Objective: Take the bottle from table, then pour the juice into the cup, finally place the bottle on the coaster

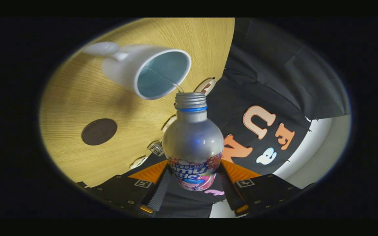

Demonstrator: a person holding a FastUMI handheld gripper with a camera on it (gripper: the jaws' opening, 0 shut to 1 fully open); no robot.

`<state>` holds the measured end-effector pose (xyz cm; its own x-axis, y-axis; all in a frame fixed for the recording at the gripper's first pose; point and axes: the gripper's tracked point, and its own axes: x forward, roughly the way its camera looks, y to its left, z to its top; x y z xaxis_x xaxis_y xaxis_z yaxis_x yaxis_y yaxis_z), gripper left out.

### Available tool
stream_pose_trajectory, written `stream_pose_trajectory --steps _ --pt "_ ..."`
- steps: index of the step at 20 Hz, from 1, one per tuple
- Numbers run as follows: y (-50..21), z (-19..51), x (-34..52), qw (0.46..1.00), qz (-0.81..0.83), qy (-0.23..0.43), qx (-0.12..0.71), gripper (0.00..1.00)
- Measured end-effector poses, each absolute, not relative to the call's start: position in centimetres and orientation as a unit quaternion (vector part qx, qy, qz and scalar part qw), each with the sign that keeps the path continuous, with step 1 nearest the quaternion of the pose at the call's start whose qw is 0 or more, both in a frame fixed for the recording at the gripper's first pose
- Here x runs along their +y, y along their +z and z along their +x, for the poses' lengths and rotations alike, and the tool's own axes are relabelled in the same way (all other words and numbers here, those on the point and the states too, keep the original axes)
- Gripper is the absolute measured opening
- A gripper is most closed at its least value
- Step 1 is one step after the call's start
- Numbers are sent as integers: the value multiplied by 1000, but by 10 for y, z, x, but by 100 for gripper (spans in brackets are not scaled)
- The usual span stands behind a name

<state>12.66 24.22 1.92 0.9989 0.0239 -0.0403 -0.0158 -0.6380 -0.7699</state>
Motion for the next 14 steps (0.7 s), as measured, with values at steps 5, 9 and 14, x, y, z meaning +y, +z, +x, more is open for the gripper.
stream_pose_trajectory --steps 5,9,14 --pt "24 128 240 418 -908 17 -2 77" --pt "26 128 242 408 -913 19 -1 77" --pt "28 127 242 407 -913 20 1 77"
